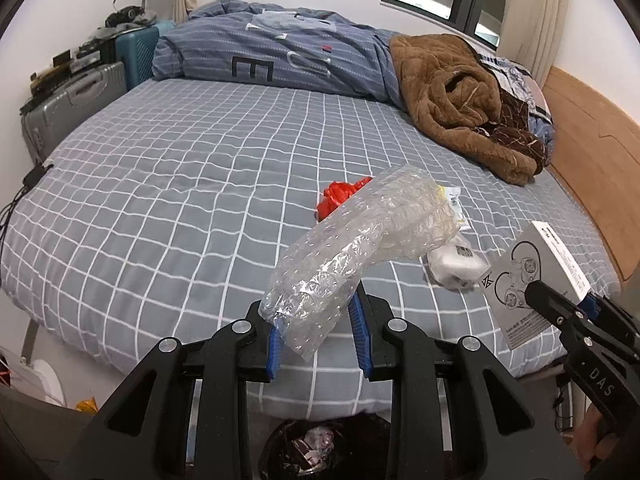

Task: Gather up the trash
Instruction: 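Lift the bubble wrap and white box and carry both toward the floor bin, then lower both tools over the bin and open the right tool to drop the white box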

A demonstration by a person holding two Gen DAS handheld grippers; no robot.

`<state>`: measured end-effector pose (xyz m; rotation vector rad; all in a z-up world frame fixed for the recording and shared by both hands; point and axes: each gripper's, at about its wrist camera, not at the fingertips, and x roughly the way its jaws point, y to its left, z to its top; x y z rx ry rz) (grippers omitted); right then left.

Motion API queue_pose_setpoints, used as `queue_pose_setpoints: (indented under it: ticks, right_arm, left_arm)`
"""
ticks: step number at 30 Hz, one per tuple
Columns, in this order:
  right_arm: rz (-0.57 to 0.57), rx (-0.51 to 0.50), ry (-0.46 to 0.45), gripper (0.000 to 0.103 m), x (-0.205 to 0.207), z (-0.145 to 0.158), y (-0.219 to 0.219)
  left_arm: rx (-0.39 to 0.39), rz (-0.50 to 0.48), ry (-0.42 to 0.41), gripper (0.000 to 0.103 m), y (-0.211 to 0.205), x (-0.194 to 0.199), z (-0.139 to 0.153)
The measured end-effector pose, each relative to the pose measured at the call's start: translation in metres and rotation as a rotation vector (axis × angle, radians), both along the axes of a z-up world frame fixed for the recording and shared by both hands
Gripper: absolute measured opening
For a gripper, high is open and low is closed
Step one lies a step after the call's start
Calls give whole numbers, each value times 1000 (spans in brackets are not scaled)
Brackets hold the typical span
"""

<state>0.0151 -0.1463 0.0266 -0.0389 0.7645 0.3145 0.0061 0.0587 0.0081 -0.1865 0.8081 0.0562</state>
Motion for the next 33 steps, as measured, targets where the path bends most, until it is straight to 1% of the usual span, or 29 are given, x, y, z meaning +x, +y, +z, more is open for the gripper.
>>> queue_pose_setpoints:
  ticks: [8,12,15,21,33]
  right_arm:
    - [1,5,-9,37,-31,4,-8]
    - [1,12,13,37,-45,-4,-12]
    - [5,6,29,37,-55,-11,-11]
    - [2,8,42,37,-70,-17,-10]
    - [-4,-1,84,37,-101,-36,-9]
  left_arm:
    - [-17,-15,3,28,-3,-31,0]
    - [-33,-19,15,28,-5,-46,-4]
    - [-62,-24,33,28,-7,-56,-10]
    - [-58,-30,46,28,-13,-72,-16]
    - [-68,-15,103,28,-15,-114,-46]
